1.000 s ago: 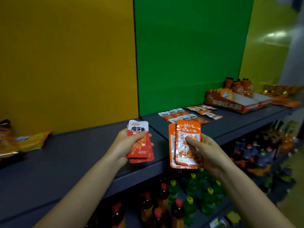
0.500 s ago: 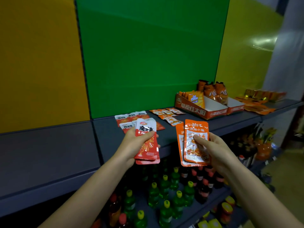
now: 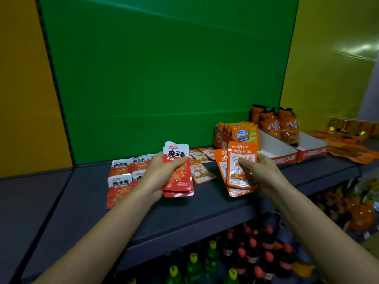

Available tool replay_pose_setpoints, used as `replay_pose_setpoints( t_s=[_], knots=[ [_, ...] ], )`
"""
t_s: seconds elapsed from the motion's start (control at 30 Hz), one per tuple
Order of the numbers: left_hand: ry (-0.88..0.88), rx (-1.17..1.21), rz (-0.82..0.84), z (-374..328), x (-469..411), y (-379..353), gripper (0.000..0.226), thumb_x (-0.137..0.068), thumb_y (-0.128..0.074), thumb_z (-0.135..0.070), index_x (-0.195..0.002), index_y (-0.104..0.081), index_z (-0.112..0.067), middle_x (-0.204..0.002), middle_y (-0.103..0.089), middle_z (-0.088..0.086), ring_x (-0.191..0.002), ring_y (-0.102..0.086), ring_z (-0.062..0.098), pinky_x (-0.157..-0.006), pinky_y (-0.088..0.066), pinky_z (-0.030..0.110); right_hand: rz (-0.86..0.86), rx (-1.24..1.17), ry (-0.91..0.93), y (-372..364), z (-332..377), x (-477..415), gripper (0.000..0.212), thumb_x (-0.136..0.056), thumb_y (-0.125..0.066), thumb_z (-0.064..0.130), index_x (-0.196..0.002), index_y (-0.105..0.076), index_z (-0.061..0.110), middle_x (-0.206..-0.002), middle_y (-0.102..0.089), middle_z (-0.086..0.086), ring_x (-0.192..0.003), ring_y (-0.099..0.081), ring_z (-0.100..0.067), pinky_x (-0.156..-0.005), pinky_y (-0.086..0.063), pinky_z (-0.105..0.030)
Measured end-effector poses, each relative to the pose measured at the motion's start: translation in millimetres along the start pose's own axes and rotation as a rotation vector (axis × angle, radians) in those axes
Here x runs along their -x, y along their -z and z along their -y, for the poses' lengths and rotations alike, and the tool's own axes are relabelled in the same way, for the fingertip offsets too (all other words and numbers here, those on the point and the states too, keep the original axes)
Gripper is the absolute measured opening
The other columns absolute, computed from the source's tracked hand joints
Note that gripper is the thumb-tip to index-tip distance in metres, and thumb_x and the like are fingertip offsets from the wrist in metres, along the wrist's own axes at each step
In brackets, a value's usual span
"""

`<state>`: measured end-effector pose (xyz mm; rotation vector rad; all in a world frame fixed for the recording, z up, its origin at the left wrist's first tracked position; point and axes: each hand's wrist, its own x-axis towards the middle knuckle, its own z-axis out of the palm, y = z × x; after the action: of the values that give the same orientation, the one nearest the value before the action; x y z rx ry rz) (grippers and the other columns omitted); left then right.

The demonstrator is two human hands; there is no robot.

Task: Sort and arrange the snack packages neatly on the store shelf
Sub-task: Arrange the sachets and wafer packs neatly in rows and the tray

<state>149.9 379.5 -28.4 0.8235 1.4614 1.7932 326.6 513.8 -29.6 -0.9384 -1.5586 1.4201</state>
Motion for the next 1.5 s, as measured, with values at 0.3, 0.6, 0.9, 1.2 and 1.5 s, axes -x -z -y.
replay_pose_setpoints(
  t_s=[0.3,0.6,0.9,1.2,1.5],
  knots=[
    [0.03,-0.053,-0.164,6,-51,-28,0.019,-0.085,-0.067,-0.018,-0.101,-0.056,-0.016,-0.085,-0.07,0.007,-0.064,-0.067,0.019,-0.059,-0.055,0.03,0.111,0.213,-0.005,-24,-28,-110,0.026,-0.088,-0.063,0.013,-0.112,-0.06,0.007,-0.114,-0.067,-0.014,-0.1,-0.066,-0.028,-0.088,-0.053,-0.04],
    [0.046,-0.062,-0.34,25,-61,-43,0.024,-0.084,-0.068,-0.016,-0.103,-0.054,-0.014,-0.083,-0.069,0.007,-0.052,-0.067,0.012,-0.049,-0.056,0.025,0.171,0.31,0.0,-34,-53,-150,0.031,-0.085,-0.065,0.022,-0.111,-0.059,0.005,-0.112,-0.067,-0.013,-0.097,-0.066,-0.029,-0.087,-0.054,-0.042],
    [0.039,-0.156,-0.355,29,-56,-48,0.017,-0.085,-0.067,-0.018,-0.091,-0.052,-0.024,-0.088,-0.069,0.004,-0.067,-0.067,0.017,-0.052,-0.056,0.024,0.152,0.401,0.031,-37,-55,-145,0.043,-0.089,-0.061,0.022,-0.125,-0.047,0.002,-0.126,-0.058,-0.015,-0.113,-0.058,-0.032,-0.09,-0.047,-0.036],
    [0.034,-0.159,-0.35,27,-52,-49,0.02,-0.084,-0.067,-0.019,-0.098,-0.053,-0.023,-0.088,-0.069,0.004,-0.065,-0.067,0.016,-0.047,-0.053,0.022,0.182,0.463,0.034,-32,-51,-144,0.05,-0.087,-0.062,0.028,-0.128,-0.047,0.003,-0.135,-0.044,-0.014,-0.123,-0.047,-0.033,-0.103,-0.041,-0.039],
    [0.021,-0.168,-0.313,28,-52,-52,0.018,-0.085,-0.066,-0.015,-0.088,-0.051,-0.024,-0.084,-0.068,0.004,-0.054,-0.066,0.01,-0.045,-0.053,0.02,0.207,0.546,0.239,-2,-25,-152,0.051,-0.087,-0.063,0.018,-0.132,-0.041,0.008,-0.127,-0.058,-0.011,-0.117,-0.056,-0.027,-0.094,-0.044,-0.035]
  ],
)
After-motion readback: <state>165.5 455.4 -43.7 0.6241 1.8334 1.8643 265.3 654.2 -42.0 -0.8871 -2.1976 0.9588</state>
